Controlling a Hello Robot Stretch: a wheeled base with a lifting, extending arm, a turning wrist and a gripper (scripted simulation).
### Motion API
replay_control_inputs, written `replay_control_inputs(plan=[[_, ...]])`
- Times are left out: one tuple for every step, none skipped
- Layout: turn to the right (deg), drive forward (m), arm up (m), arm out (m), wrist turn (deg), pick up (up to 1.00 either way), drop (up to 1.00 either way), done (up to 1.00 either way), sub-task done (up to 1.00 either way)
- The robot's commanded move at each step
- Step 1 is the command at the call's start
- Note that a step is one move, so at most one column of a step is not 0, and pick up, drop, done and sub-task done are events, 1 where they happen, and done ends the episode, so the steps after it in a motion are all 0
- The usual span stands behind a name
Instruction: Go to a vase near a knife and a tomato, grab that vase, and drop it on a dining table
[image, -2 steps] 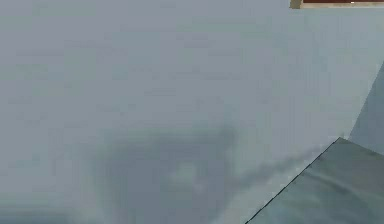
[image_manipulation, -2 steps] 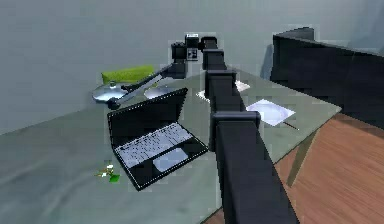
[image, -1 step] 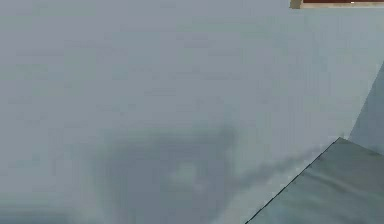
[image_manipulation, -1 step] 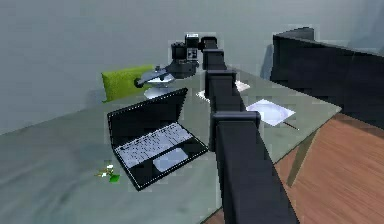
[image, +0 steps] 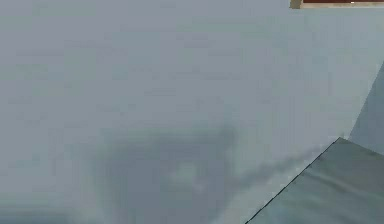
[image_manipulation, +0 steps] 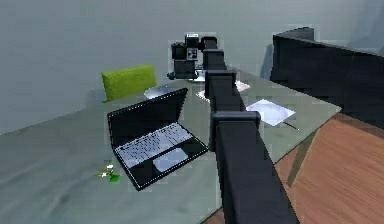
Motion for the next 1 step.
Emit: replay_control_inputs(plan=[[0.0,0.0,-0.32,0.0,0.0,0.0,0.0,0.0,0.0]])
